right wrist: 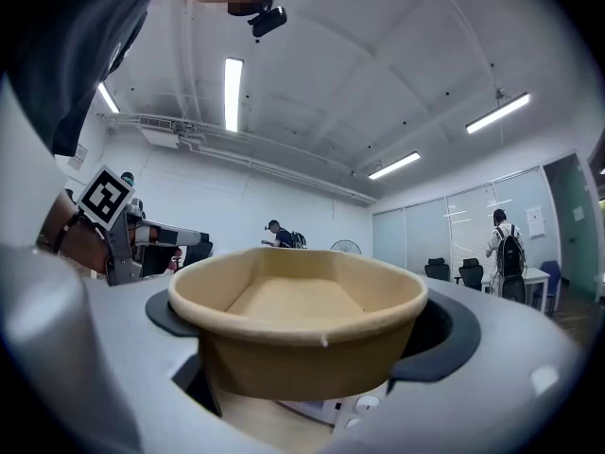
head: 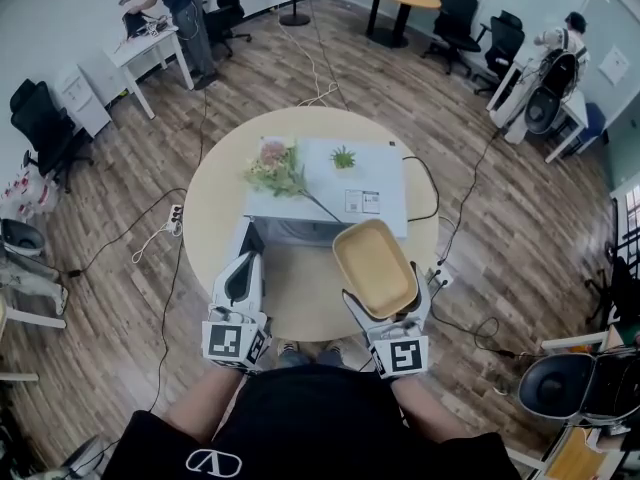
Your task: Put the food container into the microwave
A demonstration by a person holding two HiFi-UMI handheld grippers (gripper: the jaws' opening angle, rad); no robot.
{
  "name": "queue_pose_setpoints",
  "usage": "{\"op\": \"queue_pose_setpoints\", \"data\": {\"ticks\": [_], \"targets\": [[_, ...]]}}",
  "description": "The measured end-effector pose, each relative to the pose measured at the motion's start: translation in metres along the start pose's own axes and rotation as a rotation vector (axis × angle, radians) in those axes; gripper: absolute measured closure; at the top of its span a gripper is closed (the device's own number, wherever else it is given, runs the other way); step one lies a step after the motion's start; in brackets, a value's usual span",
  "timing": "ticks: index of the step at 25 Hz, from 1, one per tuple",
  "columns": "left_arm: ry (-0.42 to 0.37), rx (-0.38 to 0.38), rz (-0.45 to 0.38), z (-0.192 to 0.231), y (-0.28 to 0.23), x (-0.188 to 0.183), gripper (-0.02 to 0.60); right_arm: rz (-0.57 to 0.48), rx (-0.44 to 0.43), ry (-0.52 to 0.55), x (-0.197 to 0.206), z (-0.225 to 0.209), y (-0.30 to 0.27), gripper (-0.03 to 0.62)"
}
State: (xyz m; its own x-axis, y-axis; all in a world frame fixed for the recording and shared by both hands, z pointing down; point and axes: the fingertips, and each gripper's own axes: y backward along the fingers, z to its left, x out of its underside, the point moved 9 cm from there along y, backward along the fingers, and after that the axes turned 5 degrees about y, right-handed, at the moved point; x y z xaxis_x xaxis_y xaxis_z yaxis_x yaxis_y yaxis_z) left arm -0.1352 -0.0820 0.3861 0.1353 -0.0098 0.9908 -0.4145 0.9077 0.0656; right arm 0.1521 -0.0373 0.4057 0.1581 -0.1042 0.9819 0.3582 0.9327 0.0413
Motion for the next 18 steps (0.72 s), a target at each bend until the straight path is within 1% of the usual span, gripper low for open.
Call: {"op": "queue_pose_setpoints", "data": {"ticks": [3, 5, 12, 15, 18], "targets": [[-0.003, -0.003, 0.012, -0.001, -0.003, 0.004, 0.581, 0.017, -0.024, -0.003, 0.012, -0.001, -0.005, 0.006], [-0.004, -0.003, 0.024, -0.003, -0.006, 0.007, 0.581, 0.048, -0.048, -0.020, 0.025, 0.001, -0.007, 0.005], [0.005, -0.001, 0.066, -0.004, -0.008, 0.022, 0.581, 0.155, -0.111, -0.055, 0.080, 0.019, -0.014, 0.005], [0.013, -0.004, 0.082, -0.001, -0.005, 0.030, 0.581, 0.228, -0.136, -0.063, 0.111, 0.031, -0.023, 0.005], [0.013, 0.003, 0.086, 0.003, -0.004, 0.036, 0.581, 0.242, -0.151, -0.070, 0.135, 0.038, -0.042, 0.005]]}}
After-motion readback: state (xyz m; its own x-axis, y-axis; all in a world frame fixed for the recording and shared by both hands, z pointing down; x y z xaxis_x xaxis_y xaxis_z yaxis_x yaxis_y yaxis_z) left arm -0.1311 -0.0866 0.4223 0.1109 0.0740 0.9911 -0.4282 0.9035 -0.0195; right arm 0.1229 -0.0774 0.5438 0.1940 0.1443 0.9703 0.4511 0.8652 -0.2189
